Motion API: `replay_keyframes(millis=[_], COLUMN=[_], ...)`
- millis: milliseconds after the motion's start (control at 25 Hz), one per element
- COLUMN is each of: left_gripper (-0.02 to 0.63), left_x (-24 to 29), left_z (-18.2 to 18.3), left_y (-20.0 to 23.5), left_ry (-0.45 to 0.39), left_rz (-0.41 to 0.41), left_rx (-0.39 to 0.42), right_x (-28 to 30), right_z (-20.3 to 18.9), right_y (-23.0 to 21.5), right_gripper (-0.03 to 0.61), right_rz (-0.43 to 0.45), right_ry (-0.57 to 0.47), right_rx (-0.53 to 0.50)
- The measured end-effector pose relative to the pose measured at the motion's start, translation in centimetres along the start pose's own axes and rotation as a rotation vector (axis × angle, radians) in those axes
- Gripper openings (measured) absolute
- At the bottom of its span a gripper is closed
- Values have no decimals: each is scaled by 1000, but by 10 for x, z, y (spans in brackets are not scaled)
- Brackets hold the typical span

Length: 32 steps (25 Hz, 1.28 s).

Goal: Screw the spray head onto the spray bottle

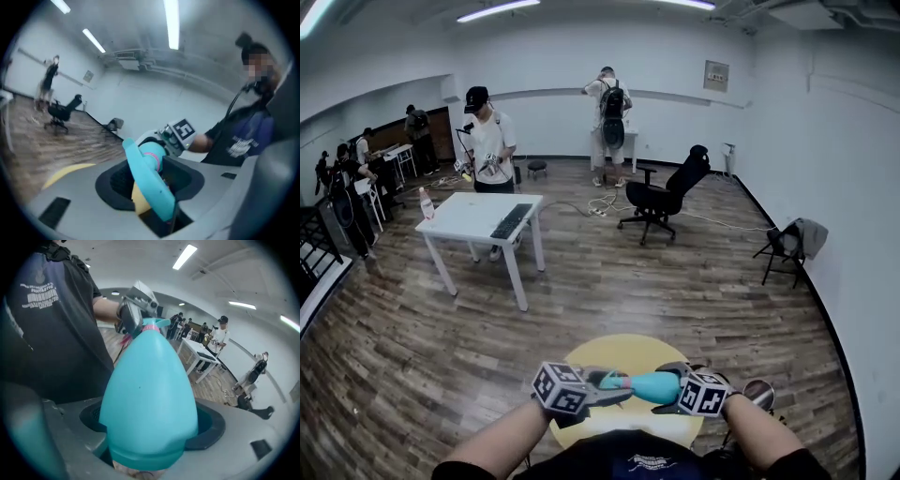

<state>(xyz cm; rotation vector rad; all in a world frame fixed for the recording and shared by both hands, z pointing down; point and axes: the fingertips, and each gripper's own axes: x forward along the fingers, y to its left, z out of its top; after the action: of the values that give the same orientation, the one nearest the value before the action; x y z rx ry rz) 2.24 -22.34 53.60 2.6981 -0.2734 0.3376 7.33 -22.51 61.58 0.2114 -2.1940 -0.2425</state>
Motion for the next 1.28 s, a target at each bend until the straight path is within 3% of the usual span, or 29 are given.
replay_keyframes(millis=[40,120,200,280,400,440,480,560,640,680,760,840,960,1000,1040,1200,1280], left_gripper=[192,201,206,207,218,225,296,369,377,377,377,377,352,212,216,210,210], left_x=[8,13,15,17,14,8,-3,-38,-77,-90,-91,-63,-2,11,17,19,18], left_z=[-4,-8,-11,-10,1,7,16,32,38,36,25,15,-1,-6,-9,-17,-17], left_y=[-4,-9,-14,-15,-11,-8,-2,15,33,39,38,23,-7,-16,-22,-32,-30], left_ry=[62,137,188,196,81,9,-81,-287,-435,-459,-412,-290,-39,31,82,166,163], left_rz=[28,45,49,56,51,44,35,18,22,31,29,-2,-6,7,15,4,10], left_rx=[95,200,259,265,133,62,-21,-204,-336,-362,-346,-268,-6,99,171,254,250], right_x=[1,-1,-3,-6,-7,-8,-9,-12,-17,-18,-18,-14,-6,-5,-4,-5,-4], right_z=[-1,-5,-8,-8,-6,-7,-10,-25,-41,-47,-48,-32,-4,-2,-4,-7,-4], right_y=[0,4,9,8,3,2,1,-2,-1,1,4,7,10,11,13,25,22], right_gripper=[451,451,451,451,451,451,451,451,451,451,451,451,451,450,451,451,451], right_rz=[-1,18,32,37,33,30,24,9,-4,-9,-17,-18,-3,5,19,61,60], right_ry=[11,11,14,13,-11,-16,-19,-22,-16,-6,13,16,26,39,43,16,15], right_rx=[-18,-19,-20,-19,0,13,35,94,140,145,117,59,-41,-67,-77,-65,-65])
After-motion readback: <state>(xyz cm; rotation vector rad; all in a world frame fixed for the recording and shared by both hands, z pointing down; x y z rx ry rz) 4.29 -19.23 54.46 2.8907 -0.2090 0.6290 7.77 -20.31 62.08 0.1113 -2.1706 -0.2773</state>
